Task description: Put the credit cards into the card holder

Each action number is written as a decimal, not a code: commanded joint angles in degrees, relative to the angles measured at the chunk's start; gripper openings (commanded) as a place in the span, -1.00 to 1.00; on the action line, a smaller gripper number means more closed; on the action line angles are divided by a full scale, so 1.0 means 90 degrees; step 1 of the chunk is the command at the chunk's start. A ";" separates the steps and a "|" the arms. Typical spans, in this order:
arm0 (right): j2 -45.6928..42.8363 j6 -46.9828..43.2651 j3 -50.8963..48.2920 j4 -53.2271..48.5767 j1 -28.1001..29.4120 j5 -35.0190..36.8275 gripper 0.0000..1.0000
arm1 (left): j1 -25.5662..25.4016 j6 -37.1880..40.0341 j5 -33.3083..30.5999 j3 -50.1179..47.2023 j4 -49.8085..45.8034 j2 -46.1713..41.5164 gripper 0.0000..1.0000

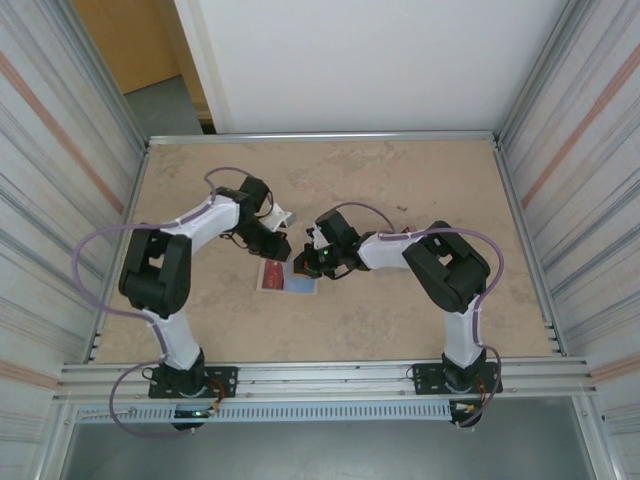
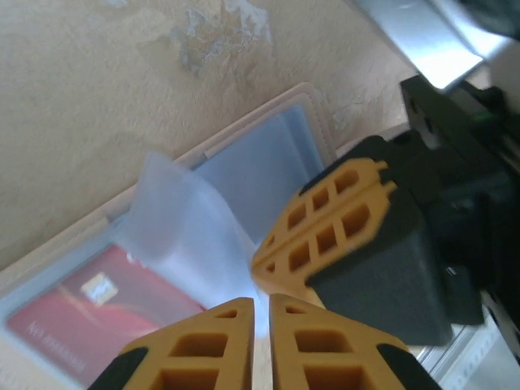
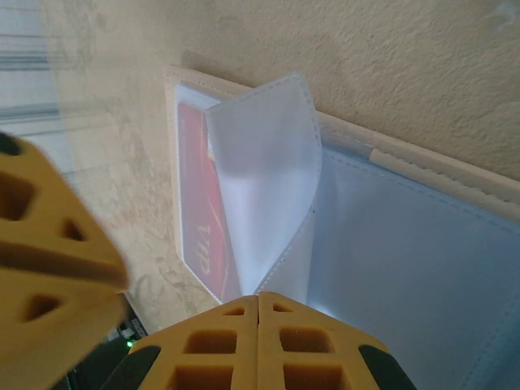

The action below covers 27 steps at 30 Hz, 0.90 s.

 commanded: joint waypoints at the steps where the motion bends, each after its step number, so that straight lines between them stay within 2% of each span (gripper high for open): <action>1: -0.0225 0.0012 -0.0078 0.0003 0.0049 0.0063 -0.98 | 0.0027 0.0139 -0.0176 0.0234 -0.0279 0.0332 -0.77; 12: -0.0484 -0.0041 -0.0293 -0.0213 -0.0056 0.0256 -0.98 | 0.0054 0.0246 -0.0484 0.0191 -0.0230 0.0625 -0.81; 27: -0.0159 -0.0049 -0.0359 -0.0121 -0.0044 0.0256 -0.97 | 0.0172 0.0283 -0.0503 0.0063 -0.0144 0.0627 -0.82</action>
